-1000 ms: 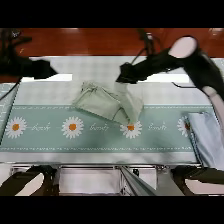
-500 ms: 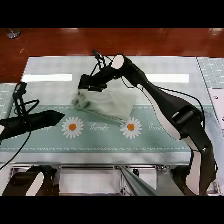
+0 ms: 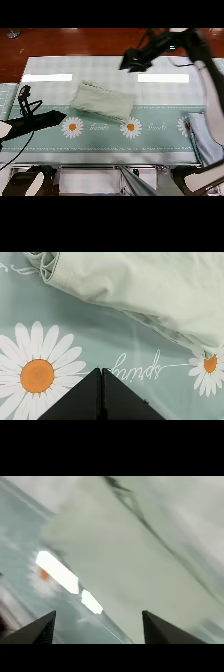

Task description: Fold the shirts.

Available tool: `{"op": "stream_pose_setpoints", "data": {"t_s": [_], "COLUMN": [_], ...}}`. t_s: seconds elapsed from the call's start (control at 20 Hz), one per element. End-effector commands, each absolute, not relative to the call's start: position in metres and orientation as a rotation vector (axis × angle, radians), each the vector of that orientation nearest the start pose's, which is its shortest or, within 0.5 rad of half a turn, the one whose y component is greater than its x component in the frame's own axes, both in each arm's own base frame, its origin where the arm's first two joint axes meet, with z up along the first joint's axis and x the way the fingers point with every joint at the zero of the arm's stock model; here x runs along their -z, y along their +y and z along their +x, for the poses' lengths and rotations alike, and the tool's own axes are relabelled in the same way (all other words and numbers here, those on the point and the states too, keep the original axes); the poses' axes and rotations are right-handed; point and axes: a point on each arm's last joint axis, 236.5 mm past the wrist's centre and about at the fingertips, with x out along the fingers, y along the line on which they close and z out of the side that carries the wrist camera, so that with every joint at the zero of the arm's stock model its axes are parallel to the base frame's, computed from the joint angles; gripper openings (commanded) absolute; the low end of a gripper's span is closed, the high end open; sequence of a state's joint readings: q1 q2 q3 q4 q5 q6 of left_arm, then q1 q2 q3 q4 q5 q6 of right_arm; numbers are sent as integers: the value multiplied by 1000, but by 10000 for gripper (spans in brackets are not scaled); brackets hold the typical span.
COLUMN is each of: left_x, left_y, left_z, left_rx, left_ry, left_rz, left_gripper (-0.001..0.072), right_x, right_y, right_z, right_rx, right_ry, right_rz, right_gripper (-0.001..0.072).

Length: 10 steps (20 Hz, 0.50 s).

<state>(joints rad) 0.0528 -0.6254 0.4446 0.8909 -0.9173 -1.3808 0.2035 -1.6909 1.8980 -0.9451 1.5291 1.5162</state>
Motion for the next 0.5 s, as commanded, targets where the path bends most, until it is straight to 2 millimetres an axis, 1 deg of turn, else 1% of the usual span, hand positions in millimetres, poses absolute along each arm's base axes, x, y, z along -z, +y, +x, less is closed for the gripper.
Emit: {"op": "stream_pose_setpoints", "data": {"t_s": [0.0, 0.05, 0.1, 0.15, 0.2, 0.25, 0.3, 0.4, 0.45], "left_x": [-6, -6, -5, -5, -5, -6, -7, -11, -13], "left_y": [-104, -105, -106, -109, -112, -115, -118, -123, -126], "left_z": [264, 263, 263, 262, 261, 261, 262, 267, 268], "left_rx": [303, 305, 310, 318, 328, 337, 346, 358, 362], "left_ry": [1001, 1002, 1004, 1007, 1009, 1007, 997, 967, 954], "left_rz": [-523, -522, -520, -516, -510, -503, -495, -481, -478], "left_gripper": [25, 25, 24, 25, 24, 24, 24, 25, 24], "right_x": [-98, -76, -46, -18, 5, 21, 33, 47, 53], "right_y": [115, 107, 103, 110, 127, 142, 155, 172, 177], "right_z": [386, 373, 358, 344, 330, 321, 315, 310, 314], "right_rx": [-380, -300, -211, -158, -155, -179, -216, -269, -277], "right_ry": [1239, 1198, 1159, 1141, 1141, 1143, 1156, 1227, 1255], "right_rz": [178, 269, 391, 548, 735, 859, 938, 997, 1020], "right_gripper": [618, 618, 618, 618, 618, 617, 617, 617, 617]}}
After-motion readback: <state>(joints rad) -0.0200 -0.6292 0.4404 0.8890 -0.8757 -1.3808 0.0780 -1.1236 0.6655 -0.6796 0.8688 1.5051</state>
